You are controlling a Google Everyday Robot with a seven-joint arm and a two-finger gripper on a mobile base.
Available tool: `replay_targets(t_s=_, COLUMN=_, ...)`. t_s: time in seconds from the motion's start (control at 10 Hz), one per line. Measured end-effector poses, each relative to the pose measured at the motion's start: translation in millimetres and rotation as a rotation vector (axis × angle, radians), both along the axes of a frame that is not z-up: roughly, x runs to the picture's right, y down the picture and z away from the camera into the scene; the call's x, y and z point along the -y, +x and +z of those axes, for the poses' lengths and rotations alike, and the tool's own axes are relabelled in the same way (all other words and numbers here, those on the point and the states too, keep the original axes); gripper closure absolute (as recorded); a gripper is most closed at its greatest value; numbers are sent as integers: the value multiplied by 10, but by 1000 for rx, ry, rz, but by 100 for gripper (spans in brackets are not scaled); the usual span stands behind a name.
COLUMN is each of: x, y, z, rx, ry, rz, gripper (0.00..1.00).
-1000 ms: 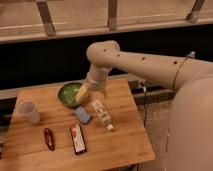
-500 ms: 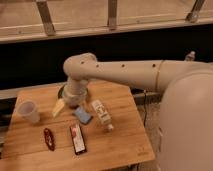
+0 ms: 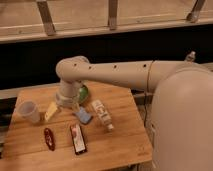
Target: Place the pepper in the ceramic bowl
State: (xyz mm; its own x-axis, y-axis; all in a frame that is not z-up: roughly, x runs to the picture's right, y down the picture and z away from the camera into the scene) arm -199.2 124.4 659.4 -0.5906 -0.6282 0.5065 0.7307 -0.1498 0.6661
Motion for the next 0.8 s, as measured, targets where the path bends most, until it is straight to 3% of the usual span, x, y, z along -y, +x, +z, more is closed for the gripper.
replay_targets(t_s=0.4, x=-171, y=61, z=65, rx=-21, ry=2, rz=-21, gripper=20)
replay_targets(t_s=0.8, x=-293, y=34, z=173, rx=10, ry=-12, rz=-23, gripper=20)
